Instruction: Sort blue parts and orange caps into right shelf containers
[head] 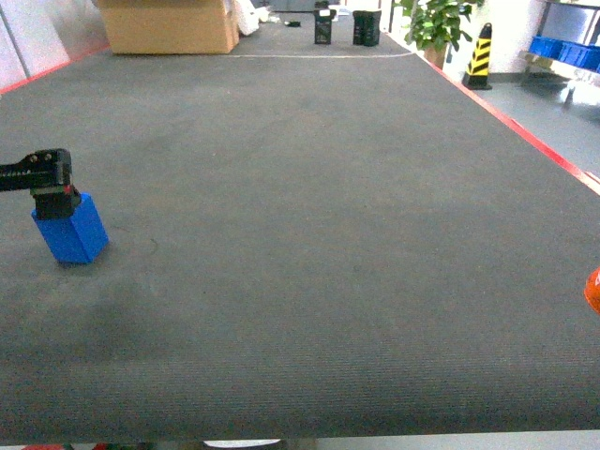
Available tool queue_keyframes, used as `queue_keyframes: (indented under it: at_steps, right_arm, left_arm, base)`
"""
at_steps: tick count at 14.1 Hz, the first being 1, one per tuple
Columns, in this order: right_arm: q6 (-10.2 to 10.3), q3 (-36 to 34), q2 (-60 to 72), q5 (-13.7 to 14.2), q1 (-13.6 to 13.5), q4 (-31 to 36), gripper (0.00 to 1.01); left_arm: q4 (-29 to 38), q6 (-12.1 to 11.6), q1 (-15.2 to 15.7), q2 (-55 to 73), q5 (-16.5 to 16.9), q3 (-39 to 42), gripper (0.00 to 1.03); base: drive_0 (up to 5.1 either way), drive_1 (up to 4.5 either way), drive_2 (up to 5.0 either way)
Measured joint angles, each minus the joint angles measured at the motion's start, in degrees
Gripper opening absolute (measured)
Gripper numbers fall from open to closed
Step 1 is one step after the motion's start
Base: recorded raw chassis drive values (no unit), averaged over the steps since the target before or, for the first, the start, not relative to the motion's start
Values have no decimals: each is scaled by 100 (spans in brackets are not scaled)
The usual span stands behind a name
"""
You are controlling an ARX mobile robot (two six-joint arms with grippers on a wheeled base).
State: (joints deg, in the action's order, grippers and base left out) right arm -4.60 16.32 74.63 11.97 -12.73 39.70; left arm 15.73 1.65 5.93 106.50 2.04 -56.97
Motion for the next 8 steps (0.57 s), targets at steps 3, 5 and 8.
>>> queue_keyframes:
  at_steps: [3, 5, 8]
  right_arm:
    - [0, 0, 0, 0, 0, 0, 43]
    - [0, 0, 0, -2, 0, 2, 43]
    - [-2, 0, 0, 0, 0, 2, 43]
  left_arm:
    - [-61, 2, -28, 92, 63, -197, 98]
    - [61, -37, -85, 459, 129, -494, 98]
    - [-111, -44, -72, 979, 306, -992, 98]
  base:
    - [0, 0, 0]
    - [0, 0, 0]
    - [0, 0, 0]
